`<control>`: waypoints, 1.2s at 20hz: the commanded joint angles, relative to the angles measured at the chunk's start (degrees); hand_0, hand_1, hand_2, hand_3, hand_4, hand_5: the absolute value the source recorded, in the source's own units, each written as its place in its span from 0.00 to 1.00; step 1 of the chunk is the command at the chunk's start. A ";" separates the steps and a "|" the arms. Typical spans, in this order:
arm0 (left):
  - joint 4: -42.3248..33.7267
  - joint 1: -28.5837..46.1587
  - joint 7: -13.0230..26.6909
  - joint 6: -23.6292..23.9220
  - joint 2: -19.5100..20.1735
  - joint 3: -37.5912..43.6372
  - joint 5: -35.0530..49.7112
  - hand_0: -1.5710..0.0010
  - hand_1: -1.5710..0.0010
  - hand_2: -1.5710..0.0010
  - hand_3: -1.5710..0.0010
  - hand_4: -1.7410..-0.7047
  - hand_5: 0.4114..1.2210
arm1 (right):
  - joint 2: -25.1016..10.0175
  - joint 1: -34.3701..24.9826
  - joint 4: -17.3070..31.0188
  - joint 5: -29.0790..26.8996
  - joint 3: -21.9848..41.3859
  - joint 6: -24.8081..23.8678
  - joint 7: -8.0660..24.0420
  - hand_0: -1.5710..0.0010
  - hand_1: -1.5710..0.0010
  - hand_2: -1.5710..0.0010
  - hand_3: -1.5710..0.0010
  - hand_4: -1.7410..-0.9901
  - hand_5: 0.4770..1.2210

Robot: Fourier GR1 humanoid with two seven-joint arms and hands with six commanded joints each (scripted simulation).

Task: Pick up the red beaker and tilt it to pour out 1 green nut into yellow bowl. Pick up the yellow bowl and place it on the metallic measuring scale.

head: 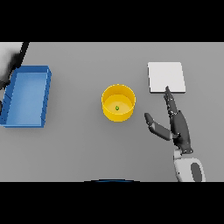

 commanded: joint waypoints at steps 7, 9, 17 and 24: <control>5.53 11.57 7.21 6.30 8.40 21.93 20.94 0.00 0.00 0.00 0.01 0.00 1.00 | -1.41 -0.17 0.37 1.65 0.43 -0.11 -0.44 1.00 1.00 1.00 1.00 0.81 0.18; 3.95 17.31 12.54 10.87 8.75 23.73 23.28 0.00 0.00 0.00 0.01 0.00 1.00 | -1.67 -0.30 0.74 1.34 0.29 0.30 -0.30 1.00 1.00 1.00 1.00 0.80 0.20; -13.04 39.89 23.61 19.18 6.67 33.27 37.50 0.00 0.00 0.00 0.00 0.00 1.00 | -1.65 0.08 0.81 0.26 0.52 1.38 -1.40 1.00 1.00 1.00 1.00 0.81 0.26; -31.39 58.30 28.86 22.19 2.63 34.47 42.96 0.00 0.00 0.00 0.00 0.00 0.85 | -2.20 0.38 0.60 1.30 0.73 1.10 -1.19 1.00 1.00 1.00 1.00 0.76 0.27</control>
